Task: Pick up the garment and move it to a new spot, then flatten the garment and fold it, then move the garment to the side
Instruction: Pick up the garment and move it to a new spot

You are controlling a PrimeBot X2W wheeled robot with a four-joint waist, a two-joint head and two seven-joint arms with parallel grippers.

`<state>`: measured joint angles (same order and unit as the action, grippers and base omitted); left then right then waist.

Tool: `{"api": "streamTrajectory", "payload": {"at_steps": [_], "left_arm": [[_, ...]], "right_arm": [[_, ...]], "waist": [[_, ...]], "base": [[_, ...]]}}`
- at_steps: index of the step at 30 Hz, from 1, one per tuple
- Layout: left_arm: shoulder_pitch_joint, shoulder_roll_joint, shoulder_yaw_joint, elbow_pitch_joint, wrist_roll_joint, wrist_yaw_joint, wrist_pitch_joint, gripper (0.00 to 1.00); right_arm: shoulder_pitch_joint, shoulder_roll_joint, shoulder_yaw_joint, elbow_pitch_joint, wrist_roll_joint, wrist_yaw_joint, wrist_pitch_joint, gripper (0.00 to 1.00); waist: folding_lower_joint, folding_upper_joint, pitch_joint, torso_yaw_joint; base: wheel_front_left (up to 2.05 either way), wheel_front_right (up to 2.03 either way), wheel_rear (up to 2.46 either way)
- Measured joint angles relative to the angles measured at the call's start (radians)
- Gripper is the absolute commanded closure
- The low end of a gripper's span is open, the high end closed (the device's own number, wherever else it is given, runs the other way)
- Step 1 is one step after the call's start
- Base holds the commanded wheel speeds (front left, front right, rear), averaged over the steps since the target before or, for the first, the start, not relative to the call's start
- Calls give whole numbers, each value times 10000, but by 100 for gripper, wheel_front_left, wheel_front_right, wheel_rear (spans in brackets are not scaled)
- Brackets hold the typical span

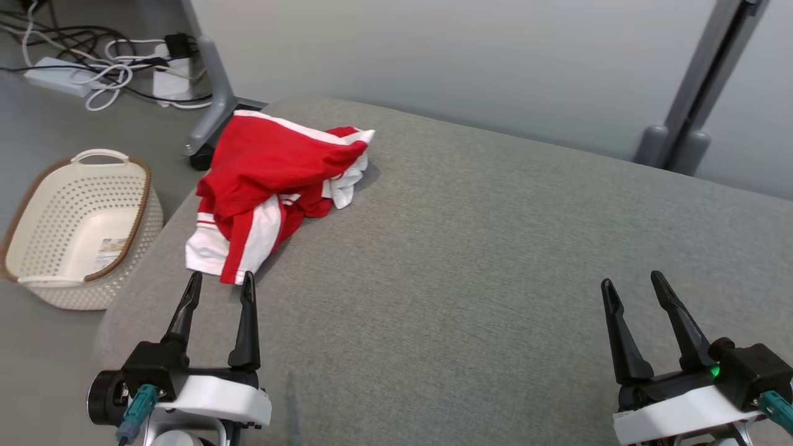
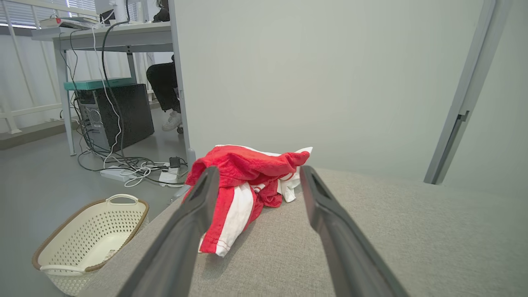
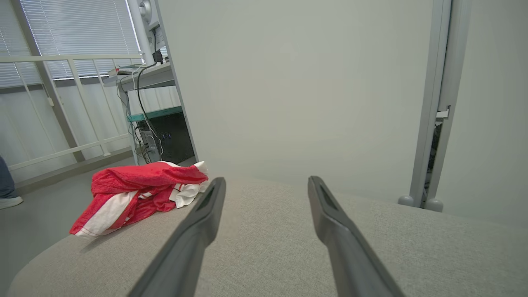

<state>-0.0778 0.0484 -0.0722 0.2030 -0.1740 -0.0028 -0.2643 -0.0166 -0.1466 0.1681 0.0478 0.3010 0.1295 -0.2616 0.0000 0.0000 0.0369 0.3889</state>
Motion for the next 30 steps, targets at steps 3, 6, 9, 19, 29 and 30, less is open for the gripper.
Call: {"api": "streamTrajectory", "payload": {"at_steps": [3,6,9,19,29,30], "left_arm": [[65,-2,-38,12,-19,8,0,0],[70,0,-40,29,-23,10,0,0],[76,-2,2,31,-23,10,0,0],[-198,86,263,61,-311,-54,228,0],[-2436,1133,811,56,-1241,-418,3177,0],[-2727,1285,895,196,-1352,-468,3517,0]], "right_arm": [[3,-27,27,-2,29,2,0,0],[4,-48,63,0,59,0,0,0],[15,-75,107,-4,73,2,0,0],[17,-155,303,-36,161,0,0,0],[-150,-201,355,-276,226,0,0,0],[-199,-209,351,-320,224,2,0,0]], "waist": [[0,0,-31,262],[0,0,-67,398],[0,0,-97,420],[0,0,-48,97],[0,0,269,-650],[0,0,352,-743]], "base": [[0,0,0],[0,0,0],[0,0,0],[0,0,0],[0,0,0],[0,0,0]]}}
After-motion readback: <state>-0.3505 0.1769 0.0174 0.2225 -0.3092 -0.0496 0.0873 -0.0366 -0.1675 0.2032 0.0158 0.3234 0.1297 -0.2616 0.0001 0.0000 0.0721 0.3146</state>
